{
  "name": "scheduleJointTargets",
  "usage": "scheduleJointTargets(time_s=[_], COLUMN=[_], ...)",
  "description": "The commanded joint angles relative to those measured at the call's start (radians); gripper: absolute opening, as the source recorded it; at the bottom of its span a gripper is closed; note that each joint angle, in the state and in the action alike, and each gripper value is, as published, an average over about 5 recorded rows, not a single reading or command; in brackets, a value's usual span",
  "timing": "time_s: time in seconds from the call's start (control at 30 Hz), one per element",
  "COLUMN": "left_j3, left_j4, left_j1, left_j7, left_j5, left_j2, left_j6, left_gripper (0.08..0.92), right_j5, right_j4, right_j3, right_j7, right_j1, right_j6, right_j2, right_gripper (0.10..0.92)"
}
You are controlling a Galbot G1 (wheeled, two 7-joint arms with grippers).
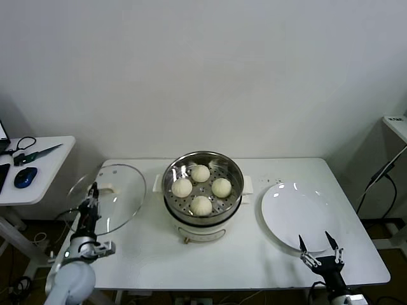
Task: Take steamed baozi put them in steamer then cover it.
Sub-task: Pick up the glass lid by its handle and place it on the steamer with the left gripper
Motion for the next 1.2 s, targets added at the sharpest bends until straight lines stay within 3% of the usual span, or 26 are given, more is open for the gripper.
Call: scheduleJointTargets(time_s=[0.03,0.47,0.73,1.2], left_j3=[0.278,0.628,0.727,0.773], left_j4=[-0.290,-0.247,-0.167,-0.016], left_j1=[-0.169,-0.371,-0.402,-0.434], left_j7=[0.241,0.445,0.473,0.474], left_j5=[0.002,0.292,0.387,0.445], left_j2=[0.114,-0.131,-0.262,-0.398], left_j6=[0.334,0.468,0.495,0.520], left_gripper=[0.134,0.134,0.134,0.134], right_j5=[-0.025,-0.038,-0.038,-0.040], right_j4=[-0.006,-0.017,-0.029,-0.035], right_j3=[-0.017,-0.029,-0.039,-0.047], right_j7=[-0.002,0.001,0.001,0.005], right_j1=[0.017,0.040,0.052,0.064], right_j6=[-0.011,-0.027,-0.017,-0.011], right_j2=[0.001,-0.003,0.012,0.022], right_gripper=[0.823,0.823,0.823,0.823])
